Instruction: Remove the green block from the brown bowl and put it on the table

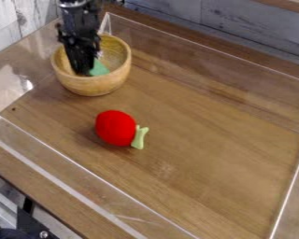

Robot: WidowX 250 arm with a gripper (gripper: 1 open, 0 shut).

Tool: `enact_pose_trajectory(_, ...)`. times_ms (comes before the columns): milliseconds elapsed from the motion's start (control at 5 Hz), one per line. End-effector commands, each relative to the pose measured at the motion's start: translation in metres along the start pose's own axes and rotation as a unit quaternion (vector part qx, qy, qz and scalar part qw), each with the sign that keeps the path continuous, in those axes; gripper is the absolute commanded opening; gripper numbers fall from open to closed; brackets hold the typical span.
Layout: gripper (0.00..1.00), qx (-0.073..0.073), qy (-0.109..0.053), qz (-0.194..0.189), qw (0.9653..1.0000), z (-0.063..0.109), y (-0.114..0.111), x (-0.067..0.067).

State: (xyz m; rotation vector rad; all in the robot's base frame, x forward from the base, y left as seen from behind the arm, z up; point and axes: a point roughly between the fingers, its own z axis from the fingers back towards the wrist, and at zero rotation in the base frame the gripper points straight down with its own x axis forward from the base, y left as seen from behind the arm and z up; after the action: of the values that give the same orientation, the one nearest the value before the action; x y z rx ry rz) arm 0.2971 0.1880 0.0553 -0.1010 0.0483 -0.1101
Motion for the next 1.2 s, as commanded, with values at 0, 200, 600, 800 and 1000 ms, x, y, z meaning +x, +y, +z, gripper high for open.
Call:
enact_pose_trajectory(0,0.0,0.014,-0.052,-0.015,0.9984,0.051,0.011,0.003)
enact_pose_trajectory(200,0.0,0.003,-0.066,-0.007,0.9978,0.063,0.007,0.001)
enact_pose_trajectory(600,0.0,0.014,-0.089,0.01,0.9959,0.086,-0.023,0.008)
enact_pose_trajectory(800,0.0,0.016,-0.097,0.016,0.995,0.094,-0.042,0.011)
enact_pose_trajectory(1000,0.0,0.008,-0.101,0.008,0.9948,0.092,-0.073,0.008)
